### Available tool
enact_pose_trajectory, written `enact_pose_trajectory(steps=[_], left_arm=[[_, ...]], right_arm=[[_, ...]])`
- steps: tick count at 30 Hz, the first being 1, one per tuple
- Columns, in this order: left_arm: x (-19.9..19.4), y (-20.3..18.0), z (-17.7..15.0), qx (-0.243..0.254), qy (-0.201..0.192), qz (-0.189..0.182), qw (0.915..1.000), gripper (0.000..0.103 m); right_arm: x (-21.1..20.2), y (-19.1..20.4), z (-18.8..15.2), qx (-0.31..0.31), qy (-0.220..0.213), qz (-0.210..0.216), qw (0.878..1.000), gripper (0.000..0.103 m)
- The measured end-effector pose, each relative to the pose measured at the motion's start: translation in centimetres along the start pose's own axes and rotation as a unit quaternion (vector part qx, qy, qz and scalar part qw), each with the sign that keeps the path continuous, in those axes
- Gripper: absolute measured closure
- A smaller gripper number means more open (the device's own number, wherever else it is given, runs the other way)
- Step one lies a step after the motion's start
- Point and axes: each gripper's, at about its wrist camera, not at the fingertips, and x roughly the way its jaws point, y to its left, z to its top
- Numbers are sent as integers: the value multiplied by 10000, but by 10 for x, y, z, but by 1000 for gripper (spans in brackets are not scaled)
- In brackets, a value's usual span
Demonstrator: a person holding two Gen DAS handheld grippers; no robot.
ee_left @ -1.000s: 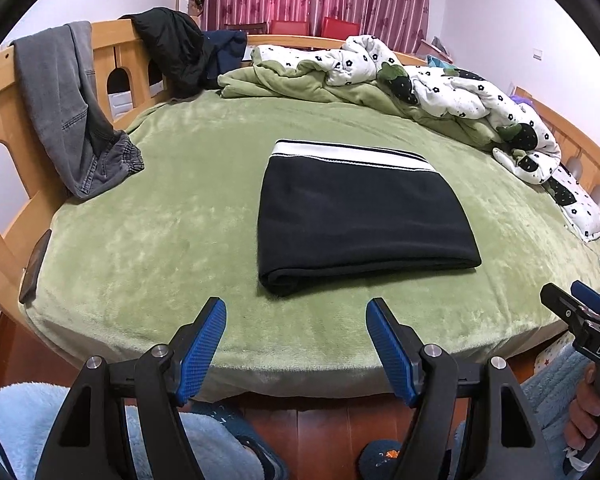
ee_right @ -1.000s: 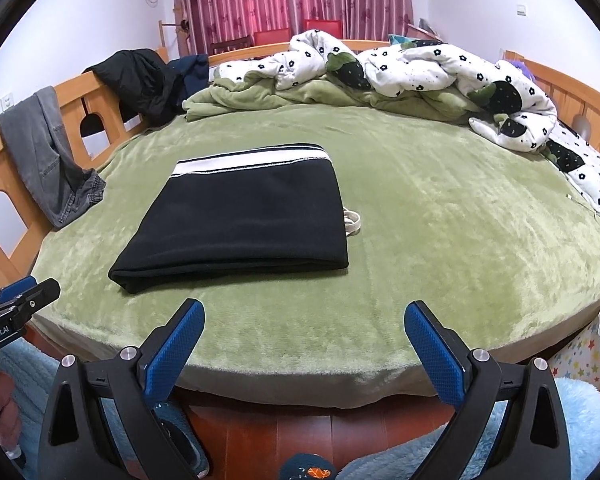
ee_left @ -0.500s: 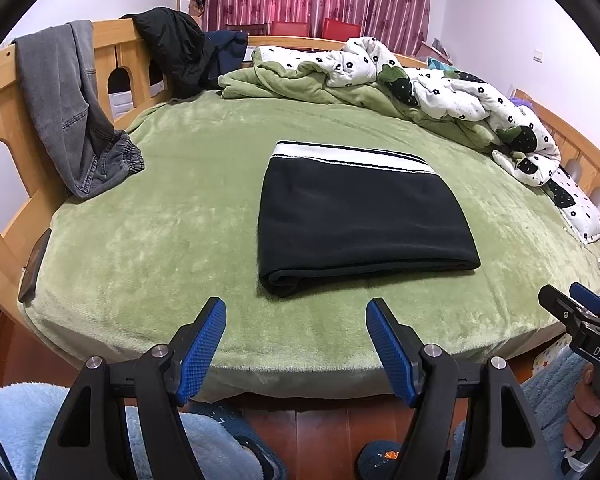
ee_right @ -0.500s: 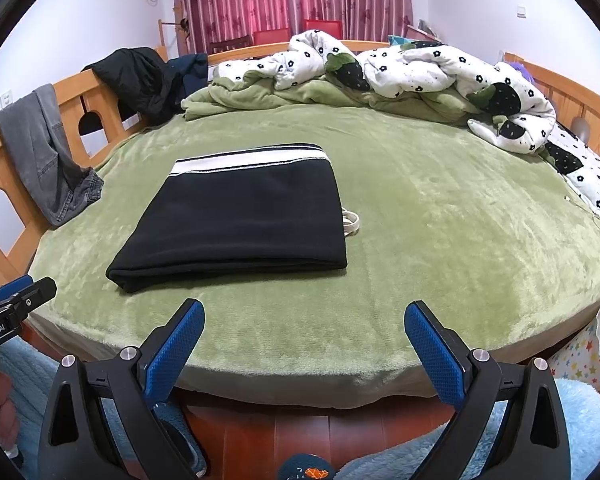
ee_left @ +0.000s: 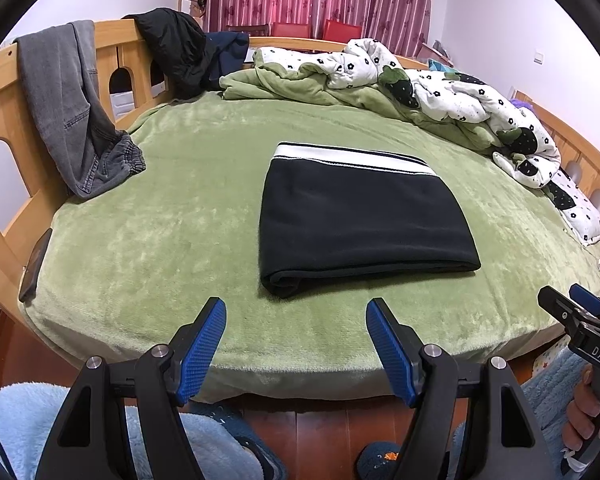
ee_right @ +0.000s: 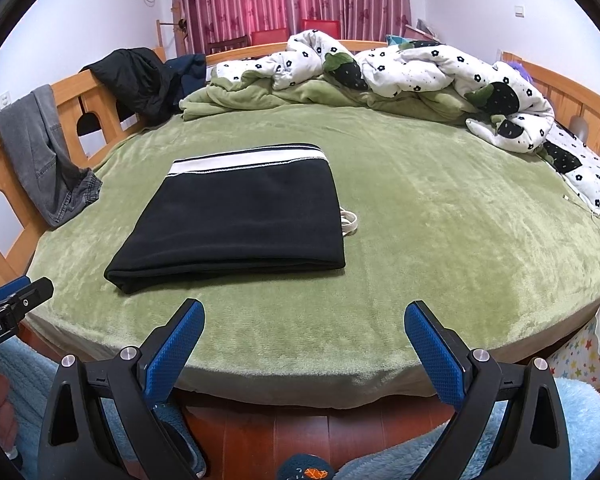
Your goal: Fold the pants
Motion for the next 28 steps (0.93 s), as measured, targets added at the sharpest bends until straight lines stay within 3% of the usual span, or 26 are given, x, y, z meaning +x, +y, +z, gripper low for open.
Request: enact_pose_trajectory(steps=[28], left_arm=[[-2, -2, 1, -23, -31, 17, 10000, 32]], right_arm=[[1, -4, 1, 10, -3, -31, 10000, 4]])
